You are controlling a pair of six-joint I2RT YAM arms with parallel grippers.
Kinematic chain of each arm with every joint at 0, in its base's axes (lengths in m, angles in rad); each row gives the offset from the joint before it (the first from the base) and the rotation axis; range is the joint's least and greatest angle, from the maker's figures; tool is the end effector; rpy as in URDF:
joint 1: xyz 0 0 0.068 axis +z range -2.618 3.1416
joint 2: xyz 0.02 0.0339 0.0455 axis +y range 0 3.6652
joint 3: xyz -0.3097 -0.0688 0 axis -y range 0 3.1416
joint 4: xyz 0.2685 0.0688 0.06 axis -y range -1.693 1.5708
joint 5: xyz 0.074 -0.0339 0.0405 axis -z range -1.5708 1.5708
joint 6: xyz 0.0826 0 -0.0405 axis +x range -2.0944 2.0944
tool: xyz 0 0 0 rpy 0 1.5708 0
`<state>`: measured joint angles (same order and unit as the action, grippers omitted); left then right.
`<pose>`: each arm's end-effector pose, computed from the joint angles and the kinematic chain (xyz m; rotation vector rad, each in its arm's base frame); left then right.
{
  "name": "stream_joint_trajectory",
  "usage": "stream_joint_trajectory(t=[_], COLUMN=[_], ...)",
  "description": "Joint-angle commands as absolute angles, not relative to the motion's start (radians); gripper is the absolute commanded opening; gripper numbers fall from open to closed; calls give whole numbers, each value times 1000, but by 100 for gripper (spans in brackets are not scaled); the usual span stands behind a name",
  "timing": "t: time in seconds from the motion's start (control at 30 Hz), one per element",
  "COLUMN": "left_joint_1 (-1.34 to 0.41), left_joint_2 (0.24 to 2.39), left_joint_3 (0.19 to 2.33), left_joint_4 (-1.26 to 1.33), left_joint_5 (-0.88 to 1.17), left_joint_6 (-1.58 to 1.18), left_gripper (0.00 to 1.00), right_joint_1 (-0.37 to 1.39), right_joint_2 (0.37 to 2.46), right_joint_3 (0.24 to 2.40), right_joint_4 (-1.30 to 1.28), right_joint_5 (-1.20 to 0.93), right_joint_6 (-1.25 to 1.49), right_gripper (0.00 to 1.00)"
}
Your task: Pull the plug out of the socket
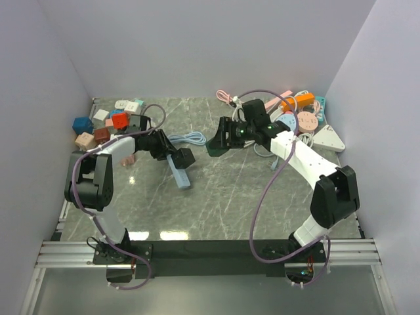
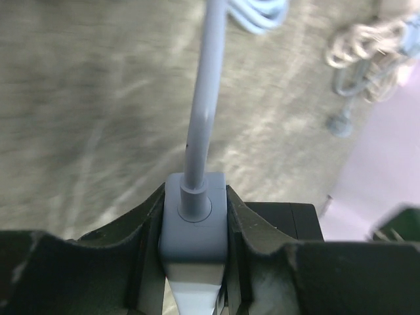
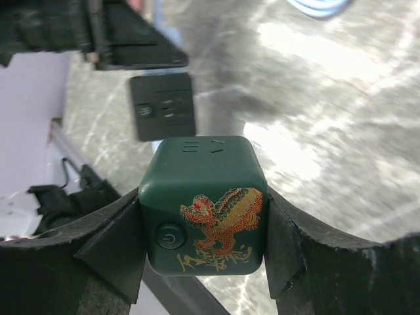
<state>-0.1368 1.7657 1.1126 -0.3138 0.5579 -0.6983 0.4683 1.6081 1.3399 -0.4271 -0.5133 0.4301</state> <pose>0.4017 -0.0994 0.1832 -0.5033 2.5921 -1.0208 0.3551 0.2251 0.3162 -0.3351 2.3555 1.0382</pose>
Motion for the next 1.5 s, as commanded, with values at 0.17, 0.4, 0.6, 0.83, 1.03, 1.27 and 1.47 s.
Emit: stream_joint_trajectory(t=[0.17,0.4,0.6,0.83,1.03,1.27,1.47], left_joint_1=[-294,-379,-382,-380,-376,-377,-385], left_joint_2=[1732,1746,1746,1689,1510,1266,1145], left_joint_3=[1019,911,867,870,914,887,841], left_joint_4=[-87,-35,-9,-23,-167,-152,-107], left_joint_5=[815,775,739,692,555,613,689], left_joint_6=[-784,-790,-770,-730,-580,-371,-273], left_gripper=[7,35,63,91,100,99,99], right_joint_1=[436,434,436,434,434,433,436], right_joint_2=[1502,1485,1473,1483,1540,1637,1655], right_joint_3=[1321,1304,1284,1289,1304,1296,1258], right_joint_4=[-463,-469,-471,-483,-476,-319,-172], right_joint_5=[-384,-374,-367,-380,-523,-904,-1048], right_joint_6=[410,402,403,443,576,840,1011], right_gripper=[0,0,0,0,0,0,0])
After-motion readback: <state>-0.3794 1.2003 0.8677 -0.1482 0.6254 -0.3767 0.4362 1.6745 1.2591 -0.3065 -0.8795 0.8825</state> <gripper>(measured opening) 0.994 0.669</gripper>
